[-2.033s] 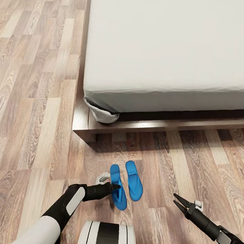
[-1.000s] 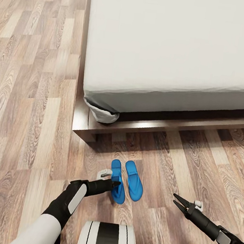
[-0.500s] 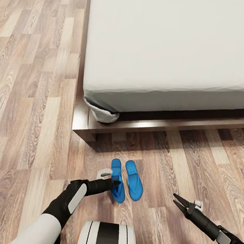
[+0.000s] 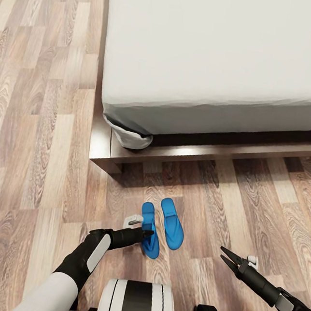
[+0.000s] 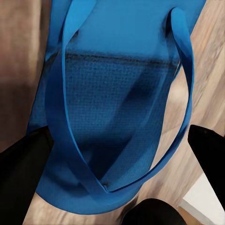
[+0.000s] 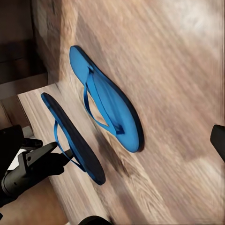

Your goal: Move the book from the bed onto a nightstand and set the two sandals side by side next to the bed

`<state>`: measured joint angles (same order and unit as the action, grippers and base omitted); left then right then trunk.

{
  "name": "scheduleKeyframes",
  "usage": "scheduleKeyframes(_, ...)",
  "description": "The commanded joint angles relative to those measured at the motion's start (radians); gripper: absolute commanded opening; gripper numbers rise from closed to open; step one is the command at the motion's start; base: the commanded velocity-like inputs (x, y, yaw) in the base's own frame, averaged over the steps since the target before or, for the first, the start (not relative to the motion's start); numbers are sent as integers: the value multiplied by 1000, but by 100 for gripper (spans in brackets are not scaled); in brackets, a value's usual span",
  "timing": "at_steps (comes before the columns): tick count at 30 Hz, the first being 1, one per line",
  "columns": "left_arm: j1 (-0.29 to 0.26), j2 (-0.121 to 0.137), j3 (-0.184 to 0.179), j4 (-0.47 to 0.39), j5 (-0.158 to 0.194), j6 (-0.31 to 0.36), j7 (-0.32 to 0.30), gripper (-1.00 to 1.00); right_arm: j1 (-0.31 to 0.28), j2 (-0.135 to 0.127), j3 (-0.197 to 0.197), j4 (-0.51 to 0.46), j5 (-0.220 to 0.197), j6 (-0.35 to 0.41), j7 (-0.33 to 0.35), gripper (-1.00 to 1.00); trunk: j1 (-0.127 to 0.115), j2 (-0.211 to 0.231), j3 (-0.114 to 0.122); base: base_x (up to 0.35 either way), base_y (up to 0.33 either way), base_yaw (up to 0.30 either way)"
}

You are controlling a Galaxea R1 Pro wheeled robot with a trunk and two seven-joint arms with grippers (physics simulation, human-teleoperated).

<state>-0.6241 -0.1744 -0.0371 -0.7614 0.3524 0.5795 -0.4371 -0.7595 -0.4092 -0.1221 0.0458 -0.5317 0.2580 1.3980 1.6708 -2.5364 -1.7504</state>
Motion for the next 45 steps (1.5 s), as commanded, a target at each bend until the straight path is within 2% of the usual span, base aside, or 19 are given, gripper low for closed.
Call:
scheduleKeyframes(1,0,0,0,-1,8,8,1,-100,-1,0,-8,3,4,10,4,100,0,0,-1,0,0,0)
scheduleKeyframes(17,0,0,0,-1,8,8,0,-100,-1,0,-8,3,4,10,4,100,0,0,-1,0,0,0)
scheduleKeyframes(28,0,0,0,-2,9,8,-2,-100,-1,0,-8,3,4,10,4,100,5,-3,-43,0,0,0)
scheduleKeyframes(45,-1,0,0,-4,9,8,-2,-100,-1,0,-7,3,4,10,4,100,5,-3,-43,0,0,0)
